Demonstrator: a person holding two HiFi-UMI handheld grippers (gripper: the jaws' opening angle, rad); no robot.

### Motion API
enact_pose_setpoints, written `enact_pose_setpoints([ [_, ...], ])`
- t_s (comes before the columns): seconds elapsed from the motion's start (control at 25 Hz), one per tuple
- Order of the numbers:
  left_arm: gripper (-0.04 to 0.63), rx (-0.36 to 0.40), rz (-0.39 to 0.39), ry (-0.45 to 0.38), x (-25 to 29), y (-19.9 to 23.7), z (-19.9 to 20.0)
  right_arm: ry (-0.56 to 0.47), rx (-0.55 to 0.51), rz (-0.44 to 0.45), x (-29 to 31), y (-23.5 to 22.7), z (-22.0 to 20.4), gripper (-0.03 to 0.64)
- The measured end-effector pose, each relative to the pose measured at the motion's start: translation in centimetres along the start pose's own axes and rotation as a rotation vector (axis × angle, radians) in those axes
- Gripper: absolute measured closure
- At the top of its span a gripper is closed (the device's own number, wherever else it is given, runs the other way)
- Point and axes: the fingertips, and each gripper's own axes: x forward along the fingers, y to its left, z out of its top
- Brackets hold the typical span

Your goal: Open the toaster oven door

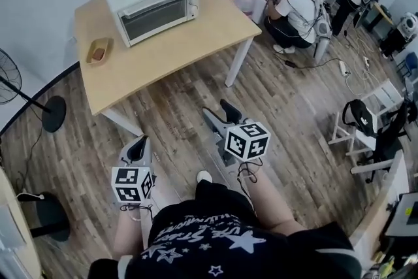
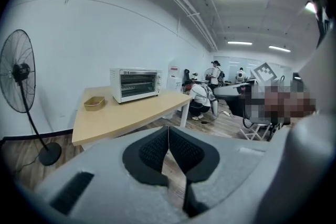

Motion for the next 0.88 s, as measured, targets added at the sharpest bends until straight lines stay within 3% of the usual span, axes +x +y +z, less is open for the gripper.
enact_pose_setpoints([
  [0.36,0.574,-0.042,0.156,0.013,3.7,2.0,1.9,0.056,0.0,0.091,5.8,-4.7,2.6,0.337],
  [0.64,0.574,-0.046,0.207,0.002,5.6,5.4,3.2,0.061,-0.01,0.11,9.9,-6.0,4.1,0.331],
  [0.88,0.574,-0.057,0.199,-0.011,9.1,8.7,5.3,0.069,0.01,0.078,13.2,-7.8,5.7,0.331],
])
